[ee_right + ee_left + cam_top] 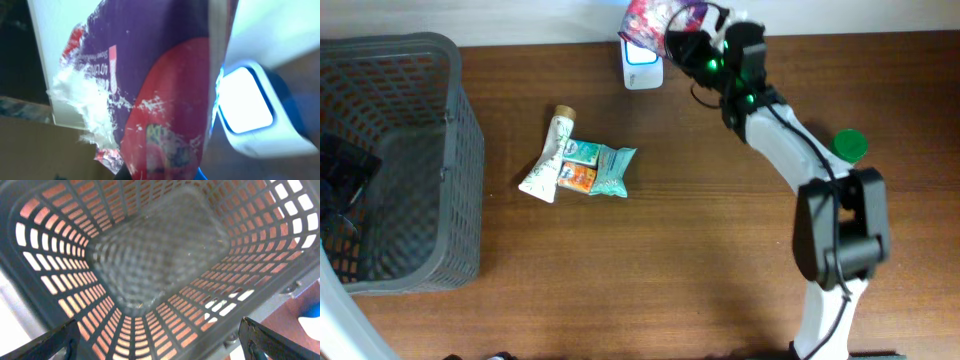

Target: Scan the item barcode

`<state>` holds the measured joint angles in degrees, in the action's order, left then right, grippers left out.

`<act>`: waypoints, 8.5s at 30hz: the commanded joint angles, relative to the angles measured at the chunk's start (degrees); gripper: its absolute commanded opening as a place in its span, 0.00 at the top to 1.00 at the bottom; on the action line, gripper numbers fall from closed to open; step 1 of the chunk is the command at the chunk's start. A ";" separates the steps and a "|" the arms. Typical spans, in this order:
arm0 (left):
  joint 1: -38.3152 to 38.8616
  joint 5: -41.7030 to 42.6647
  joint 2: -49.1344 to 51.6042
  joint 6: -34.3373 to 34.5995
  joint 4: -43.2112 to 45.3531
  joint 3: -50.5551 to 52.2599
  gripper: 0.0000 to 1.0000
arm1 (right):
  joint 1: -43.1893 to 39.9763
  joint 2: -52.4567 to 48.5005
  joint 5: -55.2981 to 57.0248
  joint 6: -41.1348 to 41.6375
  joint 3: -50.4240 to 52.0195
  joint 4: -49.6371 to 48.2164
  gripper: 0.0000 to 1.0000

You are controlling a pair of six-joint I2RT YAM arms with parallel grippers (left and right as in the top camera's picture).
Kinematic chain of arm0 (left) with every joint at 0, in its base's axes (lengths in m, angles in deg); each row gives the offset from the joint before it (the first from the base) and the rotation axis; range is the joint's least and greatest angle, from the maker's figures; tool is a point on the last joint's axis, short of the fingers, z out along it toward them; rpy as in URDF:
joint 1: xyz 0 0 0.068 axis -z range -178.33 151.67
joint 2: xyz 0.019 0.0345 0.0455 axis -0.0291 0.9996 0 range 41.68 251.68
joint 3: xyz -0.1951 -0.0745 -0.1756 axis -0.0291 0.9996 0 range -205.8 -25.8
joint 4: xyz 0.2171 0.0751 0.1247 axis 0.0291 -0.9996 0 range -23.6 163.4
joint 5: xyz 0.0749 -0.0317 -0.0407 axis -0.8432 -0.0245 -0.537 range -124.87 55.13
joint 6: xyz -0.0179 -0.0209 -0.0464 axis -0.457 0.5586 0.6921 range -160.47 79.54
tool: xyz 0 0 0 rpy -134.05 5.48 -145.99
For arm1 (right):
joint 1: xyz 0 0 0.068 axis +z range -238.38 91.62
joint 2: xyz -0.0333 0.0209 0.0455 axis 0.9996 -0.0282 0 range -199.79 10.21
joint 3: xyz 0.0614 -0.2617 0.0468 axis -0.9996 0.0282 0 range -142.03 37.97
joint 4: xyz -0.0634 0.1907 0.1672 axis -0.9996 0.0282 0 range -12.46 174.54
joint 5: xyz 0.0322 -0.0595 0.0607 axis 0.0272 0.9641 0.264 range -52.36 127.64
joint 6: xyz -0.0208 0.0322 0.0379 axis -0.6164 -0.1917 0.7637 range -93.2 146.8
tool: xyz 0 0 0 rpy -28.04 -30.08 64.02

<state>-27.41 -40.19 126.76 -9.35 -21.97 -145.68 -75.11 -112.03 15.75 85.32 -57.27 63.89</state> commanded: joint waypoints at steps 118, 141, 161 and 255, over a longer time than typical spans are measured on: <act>-0.33 0.00 0.00 0.15 0.11 -0.11 0.01 | 1.68 -1.14 17.53 -6.54 -2.84 75.84 0.01; -0.33 0.00 0.00 0.15 0.11 -0.11 0.01 | -0.74 -1.90 20.22 -20.55 -8.37 67.34 0.01; -0.33 0.00 0.00 0.15 0.11 -0.11 0.01 | 1.01 -4.70 19.41 -33.24 -5.03 66.64 0.03; -0.33 0.00 0.00 0.15 0.11 -0.11 0.01 | -13.00 -9.33 6.29 -60.46 -13.11 89.42 0.01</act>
<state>-27.41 -40.19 126.76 -9.35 -21.82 -145.68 -87.19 -120.68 26.95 26.55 -73.60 154.29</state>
